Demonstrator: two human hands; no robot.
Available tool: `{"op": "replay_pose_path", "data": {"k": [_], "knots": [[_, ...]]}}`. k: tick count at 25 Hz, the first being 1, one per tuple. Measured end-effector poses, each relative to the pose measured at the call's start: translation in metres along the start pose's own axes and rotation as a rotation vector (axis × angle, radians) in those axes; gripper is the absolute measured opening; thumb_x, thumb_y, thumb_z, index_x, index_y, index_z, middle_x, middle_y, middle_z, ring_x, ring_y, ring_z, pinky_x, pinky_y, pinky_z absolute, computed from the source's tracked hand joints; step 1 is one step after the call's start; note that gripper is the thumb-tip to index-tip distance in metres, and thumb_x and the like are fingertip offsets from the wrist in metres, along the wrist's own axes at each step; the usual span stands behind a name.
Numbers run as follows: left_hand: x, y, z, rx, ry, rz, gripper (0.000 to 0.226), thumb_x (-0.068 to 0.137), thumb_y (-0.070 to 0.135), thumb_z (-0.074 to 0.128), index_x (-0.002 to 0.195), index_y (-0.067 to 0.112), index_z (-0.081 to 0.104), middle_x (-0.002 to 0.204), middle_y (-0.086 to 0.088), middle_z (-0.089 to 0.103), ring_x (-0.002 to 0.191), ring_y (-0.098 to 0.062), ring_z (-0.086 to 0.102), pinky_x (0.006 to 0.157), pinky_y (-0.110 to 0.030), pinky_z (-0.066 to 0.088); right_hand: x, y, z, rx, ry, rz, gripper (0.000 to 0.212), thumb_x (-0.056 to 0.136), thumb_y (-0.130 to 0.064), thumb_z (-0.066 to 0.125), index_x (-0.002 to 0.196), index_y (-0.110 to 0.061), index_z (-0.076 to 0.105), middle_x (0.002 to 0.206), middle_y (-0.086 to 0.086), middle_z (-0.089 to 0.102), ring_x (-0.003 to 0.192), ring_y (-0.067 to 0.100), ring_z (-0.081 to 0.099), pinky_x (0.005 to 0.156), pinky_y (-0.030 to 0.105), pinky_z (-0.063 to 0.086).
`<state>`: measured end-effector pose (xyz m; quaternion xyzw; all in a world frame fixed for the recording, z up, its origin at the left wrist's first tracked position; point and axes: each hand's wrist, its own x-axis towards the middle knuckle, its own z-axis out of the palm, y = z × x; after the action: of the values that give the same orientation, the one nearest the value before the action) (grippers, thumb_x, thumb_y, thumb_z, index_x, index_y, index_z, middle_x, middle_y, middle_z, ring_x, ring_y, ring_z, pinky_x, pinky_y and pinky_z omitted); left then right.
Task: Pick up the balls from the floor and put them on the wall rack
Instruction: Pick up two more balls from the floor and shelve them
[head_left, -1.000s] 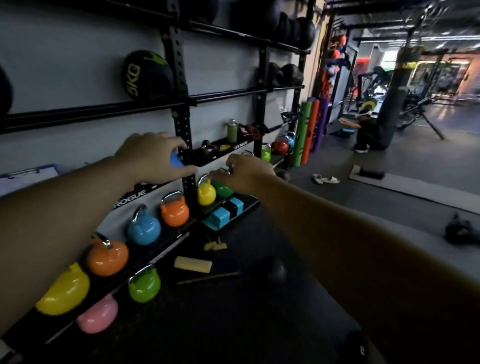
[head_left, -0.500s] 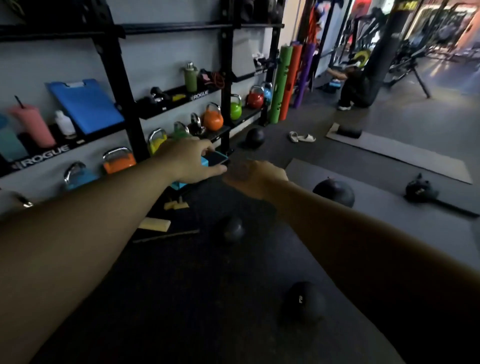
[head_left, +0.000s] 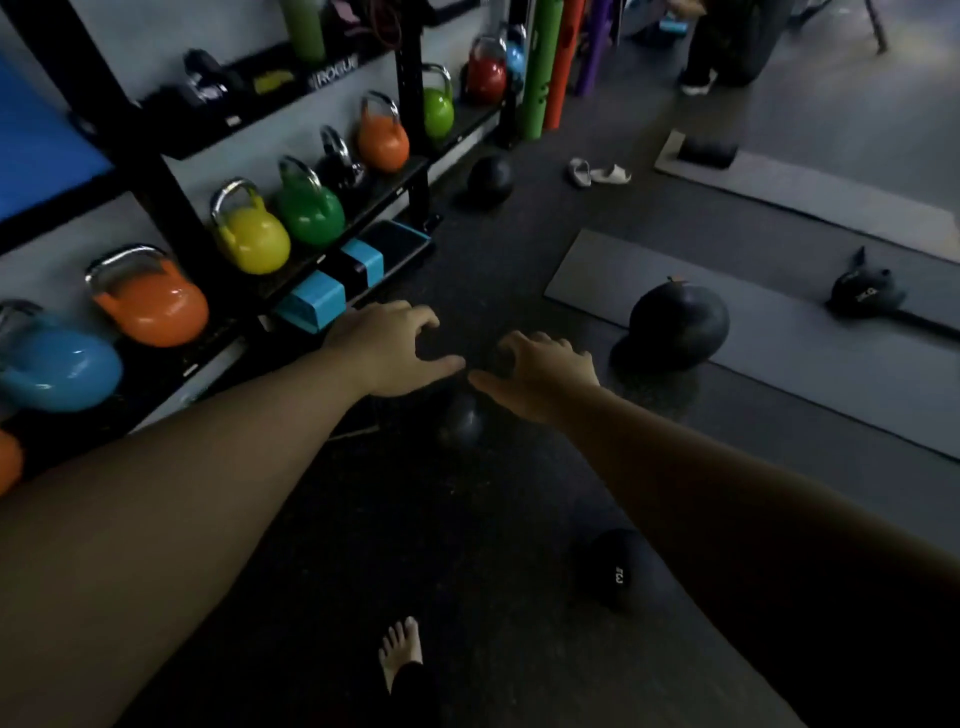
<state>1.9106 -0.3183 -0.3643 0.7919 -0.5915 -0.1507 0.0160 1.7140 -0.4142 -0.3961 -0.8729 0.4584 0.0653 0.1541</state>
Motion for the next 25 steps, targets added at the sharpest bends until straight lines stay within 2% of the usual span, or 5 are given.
{"op": "replay_pose_path", "data": {"k": [5, 10, 15, 20, 25], "knots": [[0.106, -0.060, 0.014, 0.020, -0.089, -0.020, 0.092, 0.075, 0.098, 0.042, 0.144, 0.038, 0.053, 0.137, 0.007, 0.062, 0.120, -0.023, 0.061, 0.086, -0.041, 0.044, 0.105, -0.008, 0.026, 0.015, -0.064, 0.026, 0.089, 0.081, -0.089, 0.044, 0.150, -0.033, 0.042, 0.149, 0.007, 0.050, 0.135, 0.037, 0.045, 0.105, 0.057, 0.036], [0.194, -0.092, 0.073, -0.066, -0.180, -0.120, 0.089, 0.078, 0.096, 0.044, 0.146, 0.038, 0.051, 0.143, 0.003, 0.058, 0.129, -0.027, 0.057, 0.104, -0.053, 0.049, 0.208, 0.010, 0.076, 0.025, -0.141, 0.005, 0.092, 0.080, -0.089, 0.044, 0.154, -0.035, 0.035, 0.154, 0.009, 0.044, 0.138, 0.038, 0.041, 0.106, 0.059, 0.037], [0.286, -0.132, 0.201, -0.126, -0.214, -0.267, 0.093, 0.082, 0.092, 0.046, 0.155, 0.033, 0.045, 0.157, -0.005, 0.047, 0.150, -0.037, 0.037, 0.107, -0.052, 0.043, 0.332, 0.062, 0.189, 0.040, -0.253, 0.029, 0.102, 0.073, -0.095, 0.043, 0.155, -0.035, 0.030, 0.155, 0.008, 0.041, 0.138, 0.040, 0.038, 0.103, 0.063, 0.042], [0.388, -0.168, 0.362, -0.250, -0.245, -0.328, 0.086, 0.087, 0.086, 0.051, 0.155, 0.033, 0.045, 0.153, -0.002, 0.047, 0.139, -0.031, 0.050, 0.105, -0.051, 0.049, 0.435, 0.109, 0.346, 0.026, -0.350, 0.038, 0.114, 0.064, -0.101, 0.040, 0.157, -0.037, 0.023, 0.158, 0.007, 0.035, 0.140, 0.040, 0.035, 0.101, 0.063, 0.044], [0.457, -0.214, 0.521, -0.405, -0.165, -0.405, 0.081, 0.088, 0.081, 0.056, 0.151, 0.031, 0.051, 0.149, -0.001, 0.051, 0.134, -0.027, 0.055, 0.103, -0.046, 0.051, 0.504, 0.133, 0.492, 0.049, -0.383, 0.032, 0.127, 0.055, -0.105, 0.041, 0.160, -0.041, 0.008, 0.165, 0.005, 0.022, 0.145, 0.040, 0.029, 0.101, 0.065, 0.045]]}}
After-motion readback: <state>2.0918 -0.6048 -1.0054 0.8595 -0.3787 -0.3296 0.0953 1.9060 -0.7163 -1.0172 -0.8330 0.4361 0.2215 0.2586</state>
